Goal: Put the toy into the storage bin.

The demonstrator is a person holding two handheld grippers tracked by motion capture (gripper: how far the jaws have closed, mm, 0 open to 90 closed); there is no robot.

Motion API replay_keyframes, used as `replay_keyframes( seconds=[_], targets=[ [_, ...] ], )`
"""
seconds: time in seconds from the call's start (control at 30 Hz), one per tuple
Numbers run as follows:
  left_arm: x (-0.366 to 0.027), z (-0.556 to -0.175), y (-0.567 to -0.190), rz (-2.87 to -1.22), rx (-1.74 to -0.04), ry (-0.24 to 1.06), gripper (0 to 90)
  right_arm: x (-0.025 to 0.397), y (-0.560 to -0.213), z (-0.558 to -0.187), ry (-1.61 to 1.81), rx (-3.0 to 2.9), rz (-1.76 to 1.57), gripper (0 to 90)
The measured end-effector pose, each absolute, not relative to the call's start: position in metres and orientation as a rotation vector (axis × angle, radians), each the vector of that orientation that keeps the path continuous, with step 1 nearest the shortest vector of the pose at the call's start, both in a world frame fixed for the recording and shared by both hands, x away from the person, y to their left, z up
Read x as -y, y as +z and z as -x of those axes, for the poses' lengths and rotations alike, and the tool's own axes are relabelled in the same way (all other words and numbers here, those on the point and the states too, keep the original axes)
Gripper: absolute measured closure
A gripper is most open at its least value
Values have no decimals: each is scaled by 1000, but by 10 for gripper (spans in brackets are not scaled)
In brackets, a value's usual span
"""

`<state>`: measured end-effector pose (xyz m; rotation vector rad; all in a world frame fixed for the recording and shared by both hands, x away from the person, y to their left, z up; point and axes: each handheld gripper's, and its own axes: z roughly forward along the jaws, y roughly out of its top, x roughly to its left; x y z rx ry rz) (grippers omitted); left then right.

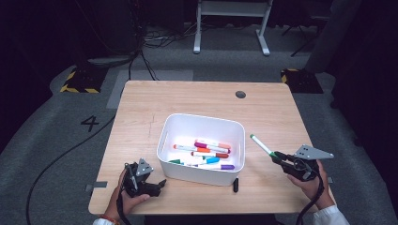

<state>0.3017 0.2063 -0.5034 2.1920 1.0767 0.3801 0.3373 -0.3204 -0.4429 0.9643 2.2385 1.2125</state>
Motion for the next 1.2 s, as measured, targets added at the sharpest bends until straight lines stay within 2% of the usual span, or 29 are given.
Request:
replay_keyframes(
  seconds=[0.37, 0.7, 0.97, 1.2],
  targets=[
    [-206, -302, -503, -2191, -1079, 382, 92, 317, -415, -338, 1274, -2200, -895, 752],
    [-206, -302, -503, -2191, -1079, 382, 91, 298, -386, -348, 1327, -2208, -811, 752],
    [-206, -302, -503, -2192, -1078, 382, 92, 272, -351, -361, 1346, -2226, -699, 752],
    [-206, -302, -503, -2194, -1074, 377, 92, 235, -343, -376, 1333, -2307, -626, 752]
  ],
)
